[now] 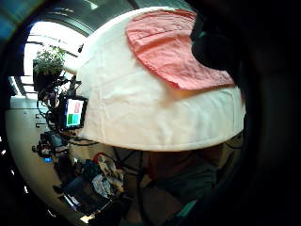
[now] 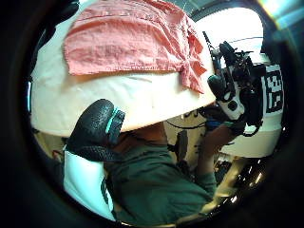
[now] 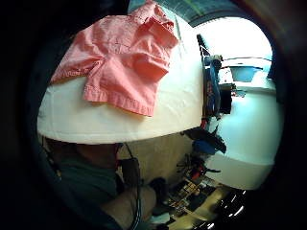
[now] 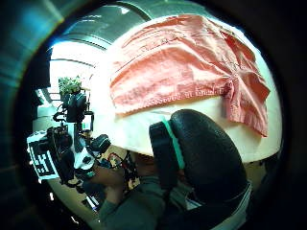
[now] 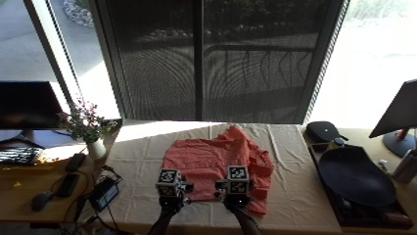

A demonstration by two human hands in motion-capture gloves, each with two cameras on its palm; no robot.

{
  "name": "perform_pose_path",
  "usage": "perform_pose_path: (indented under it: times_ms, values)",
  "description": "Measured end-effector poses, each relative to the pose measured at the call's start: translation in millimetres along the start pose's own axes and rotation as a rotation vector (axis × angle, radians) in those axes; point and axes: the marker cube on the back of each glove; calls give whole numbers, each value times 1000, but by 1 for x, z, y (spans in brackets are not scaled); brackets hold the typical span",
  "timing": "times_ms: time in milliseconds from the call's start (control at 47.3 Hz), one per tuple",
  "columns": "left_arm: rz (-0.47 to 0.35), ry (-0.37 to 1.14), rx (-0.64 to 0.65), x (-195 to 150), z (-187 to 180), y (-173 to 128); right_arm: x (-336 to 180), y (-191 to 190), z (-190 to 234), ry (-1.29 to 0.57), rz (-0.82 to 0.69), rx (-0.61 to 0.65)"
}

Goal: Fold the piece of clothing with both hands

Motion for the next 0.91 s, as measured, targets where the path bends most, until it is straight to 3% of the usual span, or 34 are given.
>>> perform_pose_path:
  times_ms: [338,507,740,909]
  values:
    - [42,-14,-41,7,2,3,-5,8,-7,20,-8,32]
    - [53,6,9,10,8,-9,-7,14,-13,26,-36,60]
    - [60,-8,-38,13,-10,9,-4,10,-7,13,-51,64]
    - [63,5,-25,10,-8,5,7,14,-12,39,-59,42]
